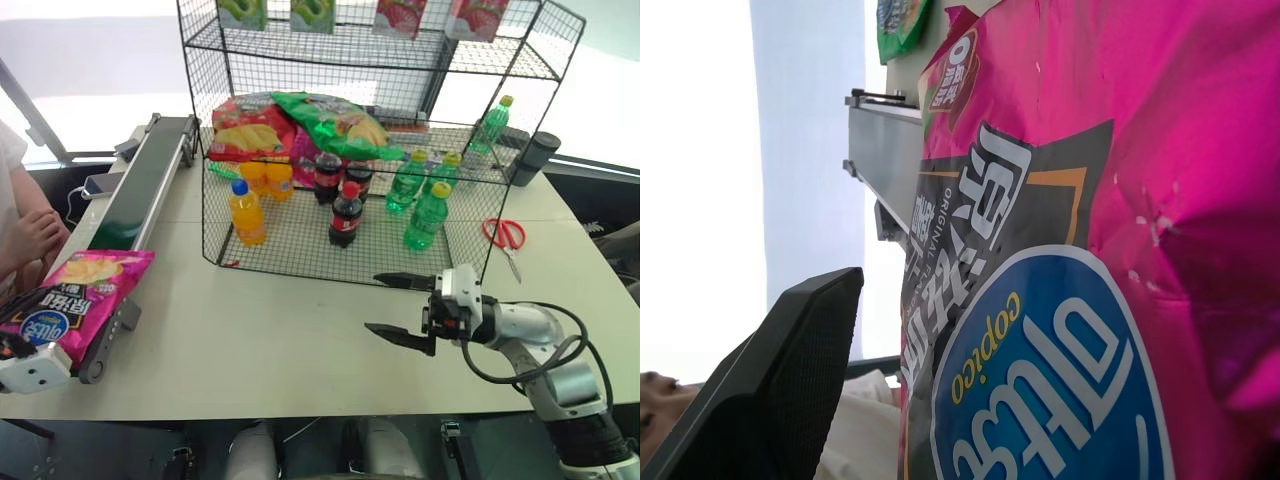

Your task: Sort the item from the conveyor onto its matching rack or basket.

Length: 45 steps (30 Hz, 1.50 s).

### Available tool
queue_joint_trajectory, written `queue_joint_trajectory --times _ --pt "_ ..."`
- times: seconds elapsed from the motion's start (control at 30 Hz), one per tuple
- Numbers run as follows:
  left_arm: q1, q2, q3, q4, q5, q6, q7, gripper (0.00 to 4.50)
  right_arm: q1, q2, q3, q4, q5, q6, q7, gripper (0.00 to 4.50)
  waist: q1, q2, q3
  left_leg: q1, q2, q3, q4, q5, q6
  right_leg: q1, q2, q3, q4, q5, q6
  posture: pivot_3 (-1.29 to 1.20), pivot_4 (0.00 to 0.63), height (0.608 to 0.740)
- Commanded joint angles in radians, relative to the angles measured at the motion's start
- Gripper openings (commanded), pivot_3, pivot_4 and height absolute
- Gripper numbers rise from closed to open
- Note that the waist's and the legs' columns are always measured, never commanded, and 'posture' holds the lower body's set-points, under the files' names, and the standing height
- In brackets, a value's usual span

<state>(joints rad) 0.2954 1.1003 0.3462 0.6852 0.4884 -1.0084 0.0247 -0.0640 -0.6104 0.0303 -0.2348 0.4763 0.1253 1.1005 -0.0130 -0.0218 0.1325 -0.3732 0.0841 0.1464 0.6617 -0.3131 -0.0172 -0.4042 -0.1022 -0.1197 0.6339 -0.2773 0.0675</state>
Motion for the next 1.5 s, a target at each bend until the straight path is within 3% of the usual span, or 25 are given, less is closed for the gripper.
queue_joint_trajectory --times 0.03,0.23,0.4,0.63,0.8,1.0,1.1,1.17,1.23,1.33,1.5 --pt "-0.013 0.015 -0.008 0.010 -0.062 -0.002 -0.020 3.15 -0.002 -0.013 -0.028 -0.034 0.004 -0.010 -0.006 4.27 0.000 0.000 0.000 0.000 0.000 0.000 0.000 0.000 0.000 0.000 0.000 0.000 0.000 0.000 0.000 0.00 0.150 0.726" --pt "-0.028 0.016 -0.021 0.014 -0.107 -0.004 -0.053 0.05 0.001 -0.014 -0.025 -0.031 -0.004 -0.016 -0.007 4.27 0.000 0.000 0.000 0.000 0.000 0.000 0.000 0.000 0.000 0.000 0.000 0.000 0.000 0.000 0.000 0.00 0.150 0.726" --pt "-0.041 0.005 0.002 -0.004 -0.244 0.009 -0.133 0.05 -0.001 -0.012 -0.022 -0.029 -0.005 -0.019 -0.007 4.27 0.000 -0.001 0.000 0.000 -0.001 0.001 0.000 0.000 0.000 0.000 0.000 0.000 0.000 0.000 0.000 0.00 0.150 0.726" --pt "-0.074 -0.008 0.066 -0.159 -0.681 0.162 -0.422 0.05 -0.016 -0.003 -0.016 0.000 -0.019 -0.039 0.000 4.27 0.000 -0.001 -0.001 0.000 0.000 0.001 0.001 0.000 -0.001 0.001 0.000 0.000 0.001 0.000 0.000 0.00 0.150 0.726" --pt "0.037 -0.038 0.171 -0.560 -1.284 0.664 -0.853 0.05 -0.031 0.006 -0.007 0.027 -0.039 -0.071 0.009 4.27 -0.005 -0.001 0.000 0.000 0.000 0.001 0.001 0.003 -0.005 0.004 0.000 0.000 0.001 0.000 0.000 0.00 0.150 0.726" --pt "0.101 -0.024 0.425 -0.732 -1.711 1.267 -0.988 0.05 -0.046 0.007 -0.002 0.056 -0.073 -0.144 0.026 4.27 -0.006 0.000 0.000 0.001 0.001 -0.001 0.002 0.005 -0.009 0.005 0.004 0.001 0.001 0.000 0.000 0.00 0.150 0.726" --pt "0.113 0.001 0.534 -0.726 -1.910 1.586 -1.013 0.05 -0.085 0.028 -0.014 0.103 -0.135 -0.278 0.003 4.27 -0.006 0.000 0.000 0.001 0.001 -0.004 0.002 0.005 -0.009 0.006 0.005 0.001 0.001 0.000 0.000 0.00 0.150 0.726" --pt "0.158 0.021 0.571 -0.722 -2.047 1.822 -1.023 0.05 -0.132 0.040 -0.020 0.164 -0.239 -0.483 -0.034 4.27 -0.008 0.001 0.001 0.001 0.001 -0.004 0.002 0.005 -0.009 0.006 0.005 0.001 0.001 0.000 0.000 0.00 0.150 0.726" --pt "0.159 -0.003 0.552 -0.746 -2.136 1.932 -1.010 0.05 -0.177 0.049 -0.032 0.228 -0.334 -0.696 -0.081 4.27 -0.007 0.003 0.002 0.001 0.000 -0.004 0.002 0.006 -0.011 0.006 0.005 0.001 0.001 0.000 0.000 0.00 0.150 0.726" --pt "0.075 -0.071 0.457 -0.778 -2.210 1.992 -0.947 0.05 -0.230 0.040 -0.049 0.326 -0.504 -1.052 -0.175 4.27 0.000 0.004 0.003 0.001 0.000 -0.004 0.002 0.007 -0.013 0.006 0.005 0.001 0.001 -0.001 0.000 0.00 0.150 0.726" --pt "-0.148 -0.198 0.251 -0.792 -2.401 2.032 -0.772 0.05 -0.239 0.007 -0.025 0.404 -0.639 -1.299 -0.283 4.27 0.001 0.002 0.002 0.002 -0.001 -0.009 0.003 0.008 -0.014 0.011 0.005 0.002 0.000 -0.001 0.000 0.00 0.150 0.726"
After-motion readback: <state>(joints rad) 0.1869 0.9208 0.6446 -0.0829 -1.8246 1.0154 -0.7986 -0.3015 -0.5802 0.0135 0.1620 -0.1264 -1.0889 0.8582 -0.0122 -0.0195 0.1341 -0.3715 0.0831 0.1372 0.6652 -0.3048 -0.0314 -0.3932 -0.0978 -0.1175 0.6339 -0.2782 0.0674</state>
